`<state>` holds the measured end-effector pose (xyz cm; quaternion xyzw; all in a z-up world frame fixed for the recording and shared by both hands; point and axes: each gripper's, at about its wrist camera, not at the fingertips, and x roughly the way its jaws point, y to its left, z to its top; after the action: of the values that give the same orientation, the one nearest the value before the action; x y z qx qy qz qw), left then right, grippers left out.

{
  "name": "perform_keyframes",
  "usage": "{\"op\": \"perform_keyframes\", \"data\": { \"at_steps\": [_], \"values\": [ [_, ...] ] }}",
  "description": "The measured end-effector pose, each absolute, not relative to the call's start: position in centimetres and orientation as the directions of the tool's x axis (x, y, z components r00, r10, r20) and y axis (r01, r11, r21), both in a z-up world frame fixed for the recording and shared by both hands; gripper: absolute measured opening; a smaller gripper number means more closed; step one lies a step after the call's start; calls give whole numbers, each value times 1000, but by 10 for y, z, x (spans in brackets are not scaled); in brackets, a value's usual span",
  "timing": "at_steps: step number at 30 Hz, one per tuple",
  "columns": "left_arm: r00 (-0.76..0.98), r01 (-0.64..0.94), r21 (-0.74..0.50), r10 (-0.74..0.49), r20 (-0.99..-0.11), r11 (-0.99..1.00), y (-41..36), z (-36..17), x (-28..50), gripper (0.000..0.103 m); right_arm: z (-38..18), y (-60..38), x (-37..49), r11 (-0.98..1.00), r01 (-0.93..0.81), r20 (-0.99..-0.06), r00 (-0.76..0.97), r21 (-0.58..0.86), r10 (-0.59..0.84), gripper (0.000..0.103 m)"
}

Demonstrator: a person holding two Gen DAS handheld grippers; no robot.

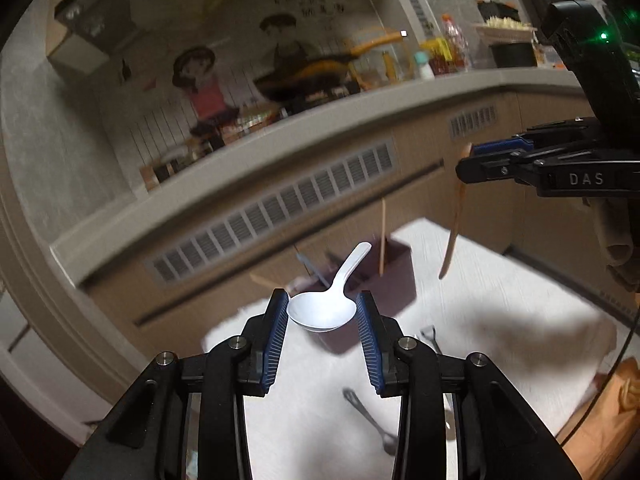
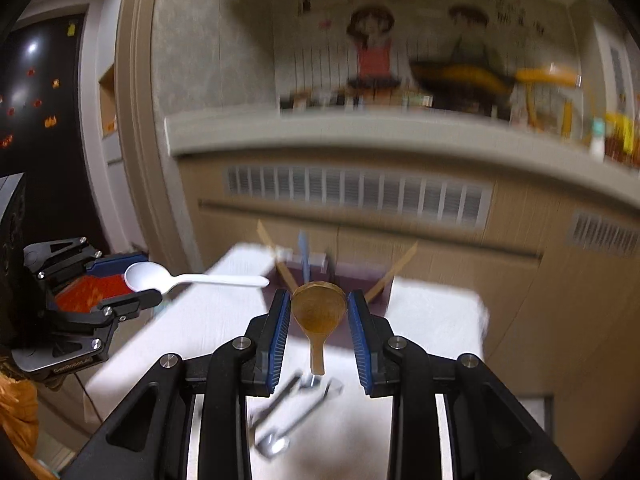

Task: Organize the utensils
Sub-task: 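Lift both spoons with both grippers over the maroon caddy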

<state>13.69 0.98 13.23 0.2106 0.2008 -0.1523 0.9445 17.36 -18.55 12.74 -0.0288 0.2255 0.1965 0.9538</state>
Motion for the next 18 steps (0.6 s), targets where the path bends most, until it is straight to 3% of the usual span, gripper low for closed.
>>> {"op": "perform_keyframes", "data": {
  "at_steps": [3, 8, 18],
  "values": [
    [877, 372, 340, -207, -433, 864, 9, 166, 146, 36, 168, -185, 177, 931, -366, -367, 867, -5, 339, 28],
    [853, 369, 294, -197, -483, 882, 12, 184, 171, 36, 204, -179, 196, 946, -323, -331, 896, -26, 297, 28],
    [697, 348, 85, -198, -689, 933, 28, 136, 243, 37, 192, -177, 229, 950, -311, -375, 882, -11, 285, 28]
  ]
}}
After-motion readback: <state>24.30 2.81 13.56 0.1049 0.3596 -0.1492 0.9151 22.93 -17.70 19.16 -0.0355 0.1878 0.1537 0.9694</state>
